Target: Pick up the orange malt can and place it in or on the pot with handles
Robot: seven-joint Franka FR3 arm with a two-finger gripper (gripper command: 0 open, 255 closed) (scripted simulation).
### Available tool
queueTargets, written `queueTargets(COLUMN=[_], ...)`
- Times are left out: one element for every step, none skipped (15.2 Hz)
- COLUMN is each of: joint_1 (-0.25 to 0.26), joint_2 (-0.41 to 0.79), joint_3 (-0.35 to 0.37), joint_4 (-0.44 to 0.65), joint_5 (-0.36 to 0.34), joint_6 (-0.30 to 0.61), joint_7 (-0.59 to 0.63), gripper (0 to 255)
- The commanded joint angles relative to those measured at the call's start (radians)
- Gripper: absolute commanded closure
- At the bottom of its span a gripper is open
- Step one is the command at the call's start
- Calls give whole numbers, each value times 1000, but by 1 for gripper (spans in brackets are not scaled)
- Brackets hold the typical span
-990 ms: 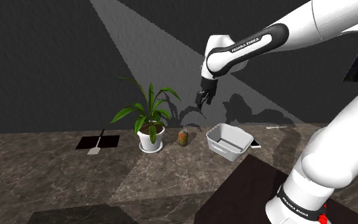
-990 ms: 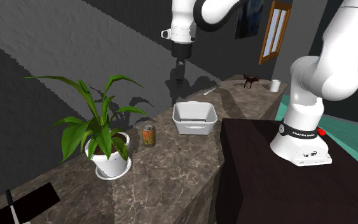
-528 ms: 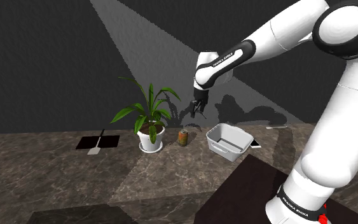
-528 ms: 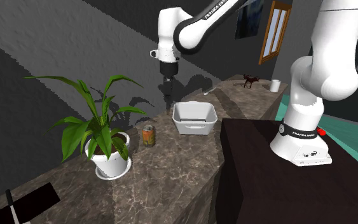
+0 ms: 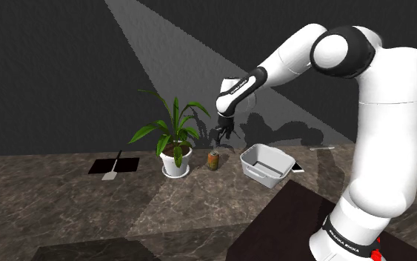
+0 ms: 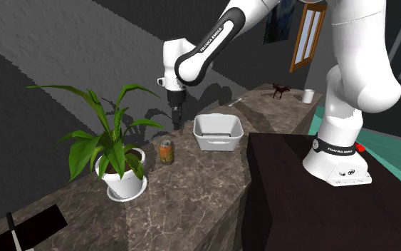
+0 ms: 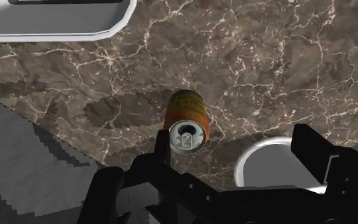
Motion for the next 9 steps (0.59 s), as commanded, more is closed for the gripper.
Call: queueTargets(joint_1=[-8, -13, -19, -24, -29, -34, -39, -44, -47], joint_2=[88, 127, 166, 206, 246, 286, 326, 367, 387], joint_3=[4, 5, 7, 9, 11, 13, 15, 17, 18], joint_4=[64, 96, 129, 163, 199, 236, 275, 316, 337], joint_5=[10, 14, 18, 21, 24, 27, 29, 31, 32], joint_6=[17, 21, 24, 26, 26, 25, 23, 20, 18], joint_7=[-12, -18, -24, -30, -35, -40, -44, -48, -50], gripper=[0, 0, 0, 0, 0, 0, 0, 0, 0])
